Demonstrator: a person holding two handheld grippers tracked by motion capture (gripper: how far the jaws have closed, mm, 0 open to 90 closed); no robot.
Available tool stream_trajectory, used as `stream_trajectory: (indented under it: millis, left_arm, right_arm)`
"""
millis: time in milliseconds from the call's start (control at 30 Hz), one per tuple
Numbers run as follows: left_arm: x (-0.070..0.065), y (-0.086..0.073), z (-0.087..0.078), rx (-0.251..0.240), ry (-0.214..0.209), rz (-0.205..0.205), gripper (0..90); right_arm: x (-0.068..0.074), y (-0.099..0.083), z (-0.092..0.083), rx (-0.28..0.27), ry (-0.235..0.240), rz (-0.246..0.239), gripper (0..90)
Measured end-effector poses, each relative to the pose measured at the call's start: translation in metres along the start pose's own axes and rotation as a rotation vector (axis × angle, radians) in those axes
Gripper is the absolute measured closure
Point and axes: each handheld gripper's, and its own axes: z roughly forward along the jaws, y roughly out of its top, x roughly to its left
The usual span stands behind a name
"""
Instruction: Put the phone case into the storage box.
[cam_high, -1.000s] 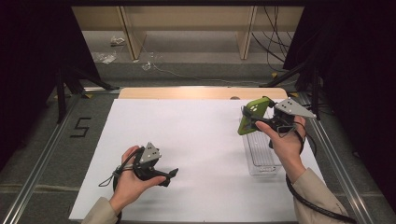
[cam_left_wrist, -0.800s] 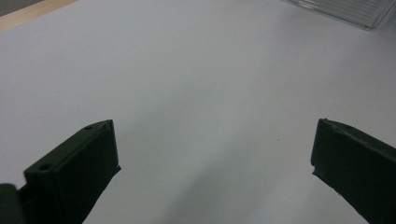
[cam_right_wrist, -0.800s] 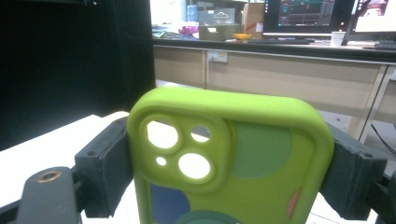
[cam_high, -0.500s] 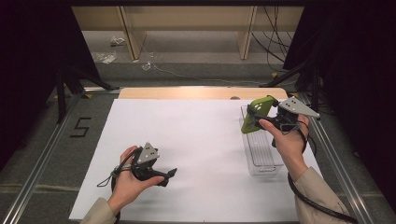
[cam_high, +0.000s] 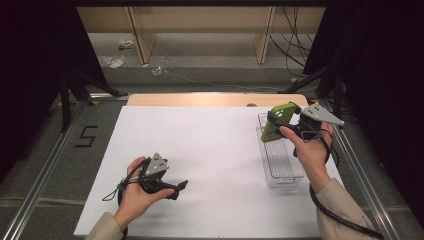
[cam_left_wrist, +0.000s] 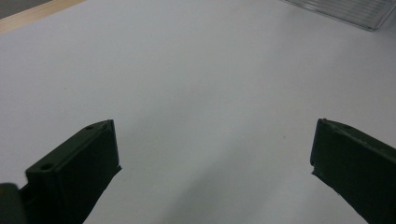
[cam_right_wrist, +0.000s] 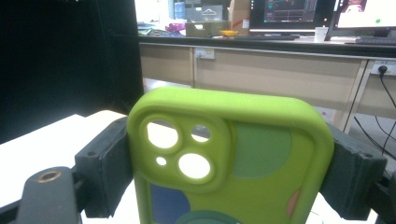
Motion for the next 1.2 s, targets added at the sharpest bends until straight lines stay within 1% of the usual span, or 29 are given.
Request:
stream_trajectory:
  millis: [333, 667, 1200]
  left_arm:
    - [0.000, 0.000, 0.000, -0.001, -0.001, 0.001, 0.4]
    - [0.000, 0.000, 0.000, 0.000, -0.003, 0.002, 0.5]
    - [0.000, 0.000, 0.001, 0.000, -0.006, -0.001, 0.6]
  right_arm:
    - [-0.004, 0.000, 0.001, 0.003, -0.016, 0.002, 17.0]
    - [-0.008, -0.001, 0.006, 0.013, -0.030, 0.001, 17.0]
    - [-0.017, -0.004, 0.011, 0.017, -0.059, 0.006, 17.1]
